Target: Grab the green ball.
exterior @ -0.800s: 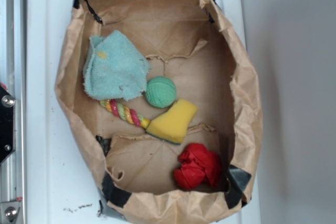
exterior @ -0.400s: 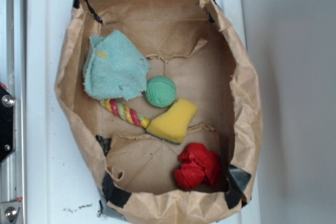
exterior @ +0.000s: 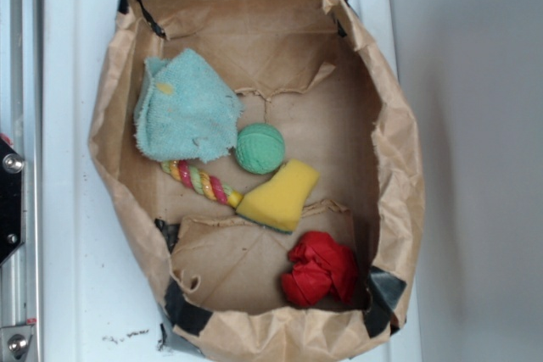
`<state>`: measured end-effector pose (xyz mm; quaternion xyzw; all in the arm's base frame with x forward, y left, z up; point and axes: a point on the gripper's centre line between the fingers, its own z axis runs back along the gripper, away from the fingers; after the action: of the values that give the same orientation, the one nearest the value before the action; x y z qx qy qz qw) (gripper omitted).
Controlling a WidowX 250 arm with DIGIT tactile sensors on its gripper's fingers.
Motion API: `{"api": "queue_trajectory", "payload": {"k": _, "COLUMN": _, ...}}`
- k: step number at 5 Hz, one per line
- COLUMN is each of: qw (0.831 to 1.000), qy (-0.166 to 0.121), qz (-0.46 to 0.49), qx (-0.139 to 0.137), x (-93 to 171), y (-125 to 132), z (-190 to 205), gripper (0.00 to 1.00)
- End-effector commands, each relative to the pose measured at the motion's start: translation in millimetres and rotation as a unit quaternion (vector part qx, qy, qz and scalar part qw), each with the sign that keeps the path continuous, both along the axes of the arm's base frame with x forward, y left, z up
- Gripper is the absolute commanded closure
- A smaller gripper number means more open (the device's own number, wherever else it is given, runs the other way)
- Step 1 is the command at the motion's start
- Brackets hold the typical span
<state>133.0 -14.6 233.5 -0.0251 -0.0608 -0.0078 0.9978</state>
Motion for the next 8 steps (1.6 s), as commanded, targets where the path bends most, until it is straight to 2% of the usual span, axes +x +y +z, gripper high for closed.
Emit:
{"api": "queue_trajectory", "payload": {"k": 1, "qw": 1.000, "qy": -0.006, "qz": 0.006, "qx": -0.002, "x": 2, "y": 1, "z": 4, "gripper": 0.00}}
{"api": "queue_trajectory", "payload": {"k": 2, "qw": 1.000, "qy": -0.006, "qz": 0.006, "qx": -0.002, "x": 2, "y": 1, "z": 4, "gripper": 0.00}}
{"api": "queue_trajectory", "payload": {"k": 3, "qw": 0.999, "qy": -0.019, "qz": 0.033, "qx": -0.003, "x": 38, "y": 8, "z": 4, "gripper": 0.00}}
{"api": "queue_trajectory", "payload": {"k": 4, "qw": 0.999, "qy": -0.031, "qz": 0.043, "qx": -0.001, "x": 61, "y": 13, "z": 4, "gripper": 0.00}}
{"api": "queue_trajectory", "payload": {"k": 6, "qw": 0.997, "qy": -0.077, "qz": -0.022, "qx": 0.016, "x": 85, "y": 9, "z": -7, "gripper": 0.00}}
{"api": "queue_trajectory", "payload": {"k": 7, "qw": 0.995, "qy": -0.084, "qz": -0.051, "qx": 0.023, "x": 99, "y": 16, "z": -19, "gripper": 0.00}}
{"api": "queue_trajectory", "payload": {"k": 8, "qw": 0.995, "qy": -0.073, "qz": -0.065, "qx": 0.033, "x": 113, "y": 29, "z": -36, "gripper": 0.00}}
